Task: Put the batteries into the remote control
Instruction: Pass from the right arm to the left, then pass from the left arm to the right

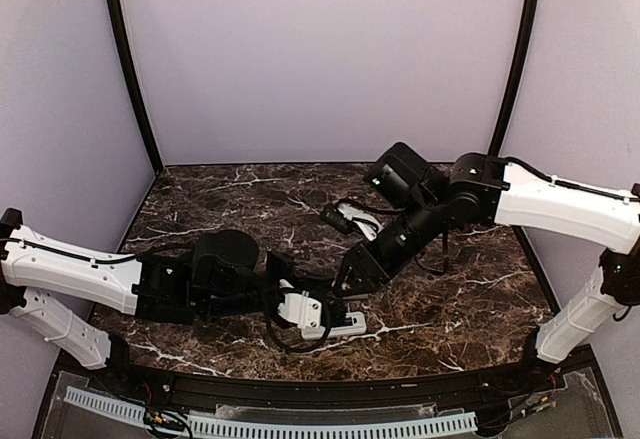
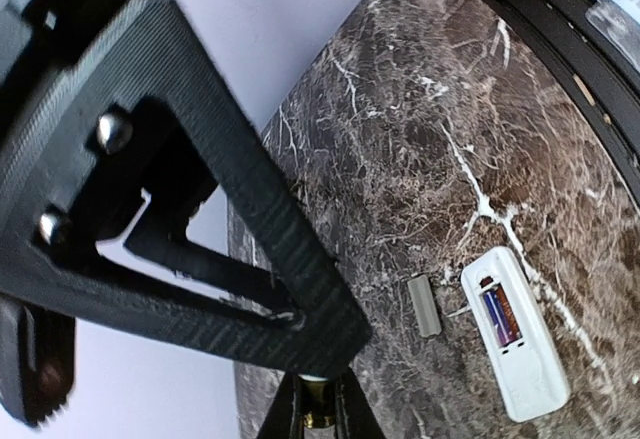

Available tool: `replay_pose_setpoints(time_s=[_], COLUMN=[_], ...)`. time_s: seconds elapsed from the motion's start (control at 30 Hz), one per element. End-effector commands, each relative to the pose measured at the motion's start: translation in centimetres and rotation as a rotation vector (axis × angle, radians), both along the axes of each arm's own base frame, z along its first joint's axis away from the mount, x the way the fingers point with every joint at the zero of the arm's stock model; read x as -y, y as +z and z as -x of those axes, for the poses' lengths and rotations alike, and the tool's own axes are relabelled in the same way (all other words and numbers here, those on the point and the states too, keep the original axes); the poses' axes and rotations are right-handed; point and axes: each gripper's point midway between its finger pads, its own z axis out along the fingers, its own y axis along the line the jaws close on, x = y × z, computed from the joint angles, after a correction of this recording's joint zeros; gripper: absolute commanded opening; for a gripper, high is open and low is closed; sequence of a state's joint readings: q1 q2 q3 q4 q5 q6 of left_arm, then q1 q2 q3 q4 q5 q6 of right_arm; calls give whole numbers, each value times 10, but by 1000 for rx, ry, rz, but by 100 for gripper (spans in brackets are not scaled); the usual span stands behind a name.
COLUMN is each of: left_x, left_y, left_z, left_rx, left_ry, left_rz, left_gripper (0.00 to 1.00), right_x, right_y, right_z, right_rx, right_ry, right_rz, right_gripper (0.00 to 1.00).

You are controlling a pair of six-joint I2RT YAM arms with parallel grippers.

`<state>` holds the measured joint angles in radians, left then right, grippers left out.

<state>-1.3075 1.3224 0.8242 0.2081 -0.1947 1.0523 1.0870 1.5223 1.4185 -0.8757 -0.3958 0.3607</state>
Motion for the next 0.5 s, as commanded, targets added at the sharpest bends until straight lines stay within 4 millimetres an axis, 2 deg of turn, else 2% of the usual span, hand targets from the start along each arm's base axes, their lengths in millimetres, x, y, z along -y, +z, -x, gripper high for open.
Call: replay_pose_setpoints(time_s=[0.0,0.07,0.17,0.27,0.47], left_x=[-1,-1,2,3,4], left_y=[11,9,12,16,26], left_z=[-10,-6,1,4,6], left_rx=[-238,-349,-496,-574,-608], left_ry=[184,206,215,227,212], left_rz=[143,187,260,306,352], left_gripper=[0,0,0,0,0], right_x=[3,2,-3,-7,-8], right_y=[37,40,40,40,34], right_z=[-17,-19,-20,-20,-20], right_rx=[110,106,84,64,50], right_ry=[-102,-127,-152,-166,-172], right_rz=[-146,-188,-240,-267,-261], right_gripper=[56,62,63,60,54])
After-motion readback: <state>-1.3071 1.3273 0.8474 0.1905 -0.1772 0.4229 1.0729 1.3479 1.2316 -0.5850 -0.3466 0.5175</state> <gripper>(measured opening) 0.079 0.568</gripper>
